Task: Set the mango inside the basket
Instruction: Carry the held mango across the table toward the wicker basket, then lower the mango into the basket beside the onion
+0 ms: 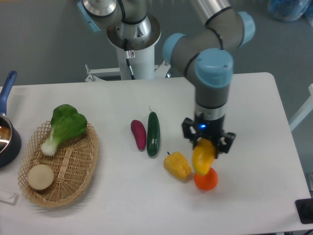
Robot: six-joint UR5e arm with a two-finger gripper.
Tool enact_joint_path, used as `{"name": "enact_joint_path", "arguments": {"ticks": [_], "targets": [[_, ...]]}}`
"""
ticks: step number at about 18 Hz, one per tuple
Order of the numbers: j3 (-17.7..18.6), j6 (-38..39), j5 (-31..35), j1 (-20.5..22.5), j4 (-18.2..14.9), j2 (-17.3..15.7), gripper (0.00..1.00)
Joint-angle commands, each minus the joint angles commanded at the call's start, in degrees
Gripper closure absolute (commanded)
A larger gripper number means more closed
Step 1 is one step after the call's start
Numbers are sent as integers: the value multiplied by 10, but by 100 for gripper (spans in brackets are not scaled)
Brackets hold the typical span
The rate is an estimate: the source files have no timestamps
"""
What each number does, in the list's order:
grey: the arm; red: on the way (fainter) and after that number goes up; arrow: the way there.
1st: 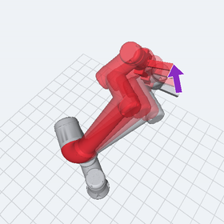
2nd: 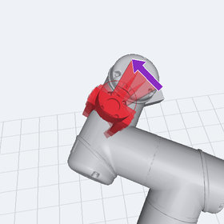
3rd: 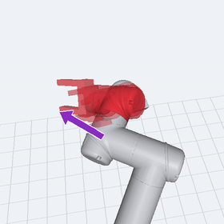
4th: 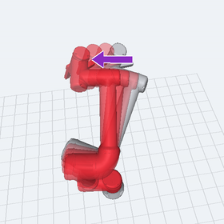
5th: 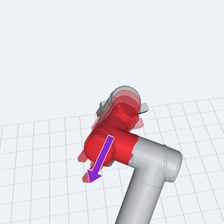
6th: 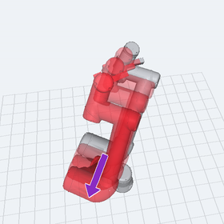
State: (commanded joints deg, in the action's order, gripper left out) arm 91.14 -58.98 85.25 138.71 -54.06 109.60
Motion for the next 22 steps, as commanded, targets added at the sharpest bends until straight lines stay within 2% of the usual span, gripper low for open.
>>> {"name": "enact_joint_path", "arguments": {"ticks": [3,7,10,12,13,16,19,20,21,22], "targets": [[3,71,2,-52,11,-10,81],[28,193,1,-113,11,-29,79],[43,233,1,-155,13,-40,76],[44,239,0,-185,27,-26,73],[44,241,0,-202,38,-10,72],[40,266,0,-236,79,23,68],[40,266,2,-249,82,33,59],[35,266,2,-253,82,35,51],[33,266,3,-256,82,42,48],[35,266,4,-258,82,47,38]]}}
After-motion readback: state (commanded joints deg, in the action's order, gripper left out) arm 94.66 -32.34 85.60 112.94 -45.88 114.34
